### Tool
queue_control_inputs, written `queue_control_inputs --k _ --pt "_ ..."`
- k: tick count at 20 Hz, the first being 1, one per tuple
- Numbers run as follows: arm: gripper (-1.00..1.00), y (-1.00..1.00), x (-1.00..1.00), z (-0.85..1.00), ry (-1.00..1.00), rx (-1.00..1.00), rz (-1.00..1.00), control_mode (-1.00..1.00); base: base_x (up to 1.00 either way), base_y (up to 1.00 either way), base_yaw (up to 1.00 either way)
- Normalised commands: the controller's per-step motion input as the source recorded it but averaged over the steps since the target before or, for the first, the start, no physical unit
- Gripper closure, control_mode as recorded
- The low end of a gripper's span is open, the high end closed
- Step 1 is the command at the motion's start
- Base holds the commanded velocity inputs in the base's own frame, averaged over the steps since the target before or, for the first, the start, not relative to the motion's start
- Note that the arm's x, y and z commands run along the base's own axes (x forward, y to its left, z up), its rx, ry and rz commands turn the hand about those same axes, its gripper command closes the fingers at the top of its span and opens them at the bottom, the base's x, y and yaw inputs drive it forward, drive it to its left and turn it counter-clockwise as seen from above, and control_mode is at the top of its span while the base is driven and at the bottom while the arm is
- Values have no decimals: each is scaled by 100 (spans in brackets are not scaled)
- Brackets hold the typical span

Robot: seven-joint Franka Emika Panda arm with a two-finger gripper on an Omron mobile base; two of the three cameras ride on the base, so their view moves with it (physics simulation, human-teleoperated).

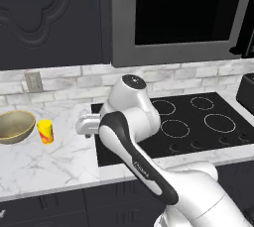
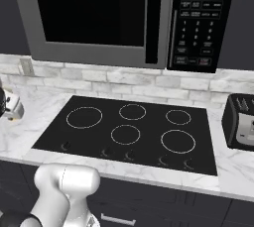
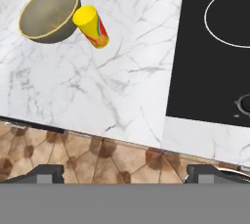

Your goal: Pick the cup and bowl from the counter and place them on the counter next to the sink.

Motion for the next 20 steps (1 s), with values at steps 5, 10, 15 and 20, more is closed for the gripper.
queue_control_inputs --k 5,10,15,20 --pt "-100 17 48 0 0 0 -2 -100 0 0 0" --pt "-100 18 50 0 0 0 -4 -100 0 0 0" --pt "-100 22 35 -10 0 0 -4 -100 0 0 0" --pt "-100 20 27 -5 -3 0 -5 -100 0 0 0"
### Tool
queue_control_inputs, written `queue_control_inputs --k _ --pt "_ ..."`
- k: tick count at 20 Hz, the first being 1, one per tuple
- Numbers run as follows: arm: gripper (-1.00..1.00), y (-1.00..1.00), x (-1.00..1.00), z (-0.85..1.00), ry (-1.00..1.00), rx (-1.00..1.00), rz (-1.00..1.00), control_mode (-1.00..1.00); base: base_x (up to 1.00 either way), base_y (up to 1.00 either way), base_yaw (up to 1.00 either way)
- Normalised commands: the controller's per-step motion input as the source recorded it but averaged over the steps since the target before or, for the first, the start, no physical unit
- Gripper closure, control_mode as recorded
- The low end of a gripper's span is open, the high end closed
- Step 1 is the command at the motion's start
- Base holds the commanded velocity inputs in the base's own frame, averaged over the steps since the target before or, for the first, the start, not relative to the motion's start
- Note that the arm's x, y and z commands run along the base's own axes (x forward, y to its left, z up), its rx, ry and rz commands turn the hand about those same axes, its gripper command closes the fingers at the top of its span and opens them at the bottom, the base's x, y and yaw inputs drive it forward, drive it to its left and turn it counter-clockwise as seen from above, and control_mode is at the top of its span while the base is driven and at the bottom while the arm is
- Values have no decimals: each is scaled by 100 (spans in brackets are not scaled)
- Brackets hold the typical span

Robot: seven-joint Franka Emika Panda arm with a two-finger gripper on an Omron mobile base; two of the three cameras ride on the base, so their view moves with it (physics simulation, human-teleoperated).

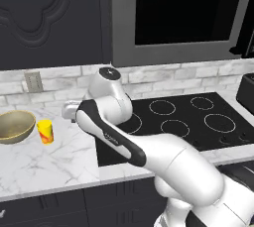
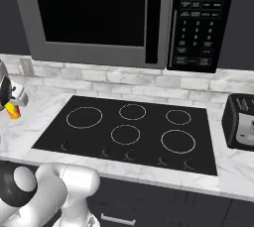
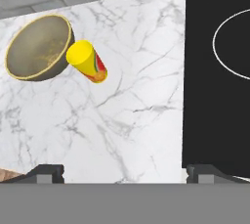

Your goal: Pick the cup and bowl from the counter and place them on the counter next to the sink.

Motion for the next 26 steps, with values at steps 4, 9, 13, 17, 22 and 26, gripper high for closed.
queue_control_inputs --k 4,9,13,17,22,26 --pt "-100 17 28 0 -3 0 -5 -100 0 0 0" --pt "-100 16 40 0 -2 0 -5 -100 0 0 0" --pt "-100 22 31 -2 -1 0 -4 -100 0 0 0" --pt "-100 28 4 -14 0 0 -1 -100 0 0 0" --pt "-100 16 0 -17 0 0 0 -100 0 0 0" --pt "-100 3 0 -24 0 0 0 -100 0 0 0"
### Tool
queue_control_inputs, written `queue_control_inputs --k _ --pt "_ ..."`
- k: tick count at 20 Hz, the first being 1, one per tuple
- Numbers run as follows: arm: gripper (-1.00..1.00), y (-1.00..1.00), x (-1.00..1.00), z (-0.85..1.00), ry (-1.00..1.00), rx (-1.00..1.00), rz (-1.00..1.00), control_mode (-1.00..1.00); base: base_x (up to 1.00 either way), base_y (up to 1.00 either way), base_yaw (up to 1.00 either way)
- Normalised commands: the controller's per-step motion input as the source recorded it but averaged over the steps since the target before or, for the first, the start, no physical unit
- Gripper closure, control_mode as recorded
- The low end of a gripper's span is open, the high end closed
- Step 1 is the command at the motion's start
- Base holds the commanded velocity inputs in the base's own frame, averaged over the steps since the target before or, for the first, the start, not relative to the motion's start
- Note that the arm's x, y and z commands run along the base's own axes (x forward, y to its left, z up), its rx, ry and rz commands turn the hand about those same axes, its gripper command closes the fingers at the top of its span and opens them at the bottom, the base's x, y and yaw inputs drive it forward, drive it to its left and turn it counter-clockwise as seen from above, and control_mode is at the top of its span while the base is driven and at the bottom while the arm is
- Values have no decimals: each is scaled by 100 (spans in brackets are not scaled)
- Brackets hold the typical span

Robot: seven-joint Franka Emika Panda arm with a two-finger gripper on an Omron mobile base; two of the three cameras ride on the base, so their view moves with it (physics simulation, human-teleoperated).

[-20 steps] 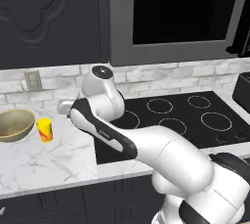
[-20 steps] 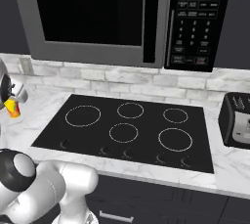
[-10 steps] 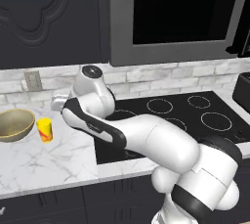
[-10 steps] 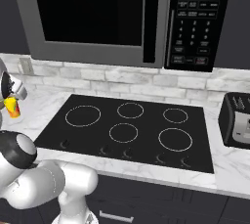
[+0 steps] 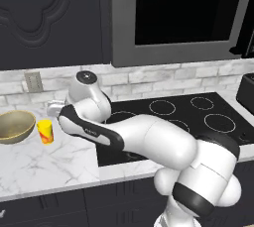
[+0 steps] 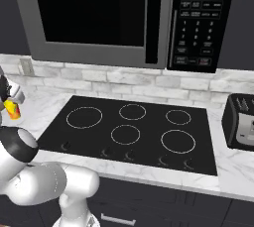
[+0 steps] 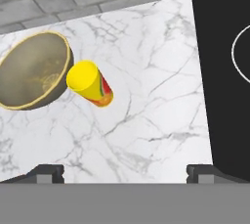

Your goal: Pick the cup and bowl from the counter and place them on the counter next to the sink.

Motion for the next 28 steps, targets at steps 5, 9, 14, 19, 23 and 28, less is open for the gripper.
queue_control_inputs --k 5,9,14,19,23,28 --pt "-100 1 15 -12 0 0 0 -100 0 0 0" --pt "-100 8 16 -8 0 0 0 -100 0 0 0" --pt "-100 16 12 -1 0 0 0 -100 0 0 0" --pt "-100 23 5 0 0 0 0 -100 0 0 0" --pt "-100 14 27 -4 0 0 0 -100 0 0 0" --pt "-100 12 30 -2 0 0 0 -100 0 0 0"
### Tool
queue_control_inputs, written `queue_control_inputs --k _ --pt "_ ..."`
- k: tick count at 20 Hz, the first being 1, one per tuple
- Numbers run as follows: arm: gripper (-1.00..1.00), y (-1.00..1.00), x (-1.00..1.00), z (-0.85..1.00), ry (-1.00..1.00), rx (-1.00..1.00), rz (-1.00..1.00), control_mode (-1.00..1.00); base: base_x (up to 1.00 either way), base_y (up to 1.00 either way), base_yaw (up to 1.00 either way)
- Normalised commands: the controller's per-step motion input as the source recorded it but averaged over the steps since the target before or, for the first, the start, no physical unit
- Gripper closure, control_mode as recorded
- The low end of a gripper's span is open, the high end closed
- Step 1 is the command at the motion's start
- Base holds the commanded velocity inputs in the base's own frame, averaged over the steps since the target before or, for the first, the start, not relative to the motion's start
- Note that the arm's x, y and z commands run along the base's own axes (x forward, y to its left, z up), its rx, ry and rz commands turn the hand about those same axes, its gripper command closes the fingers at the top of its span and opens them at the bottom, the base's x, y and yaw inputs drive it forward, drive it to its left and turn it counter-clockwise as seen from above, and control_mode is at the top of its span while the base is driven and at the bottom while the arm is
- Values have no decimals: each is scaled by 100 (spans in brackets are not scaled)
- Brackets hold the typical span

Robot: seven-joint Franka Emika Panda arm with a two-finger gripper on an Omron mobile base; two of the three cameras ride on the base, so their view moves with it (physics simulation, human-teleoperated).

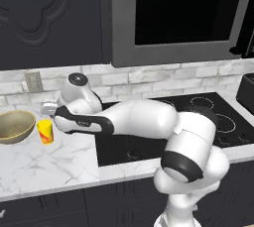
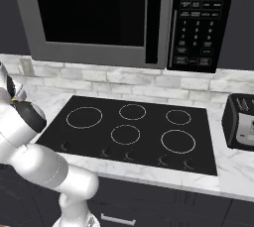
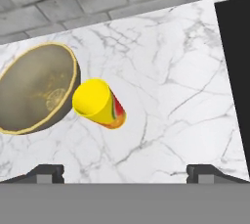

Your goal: Pick the cup and bowl from the counter and place them on the counter next to the sink.

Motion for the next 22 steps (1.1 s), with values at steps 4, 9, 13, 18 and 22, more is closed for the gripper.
queue_control_inputs --k 4,9,13,18,22 --pt "-100 19 22 -1 0 0 0 -100 0 0 0" --pt "-100 26 3 -2 0 0 0 -100 0 0 0" --pt "-100 19 0 -8 0 0 0 -100 0 0 0" --pt "-100 6 15 -12 0 0 0 -100 0 0 0" --pt "-100 0 17 -11 0 0 0 -100 0 0 0"
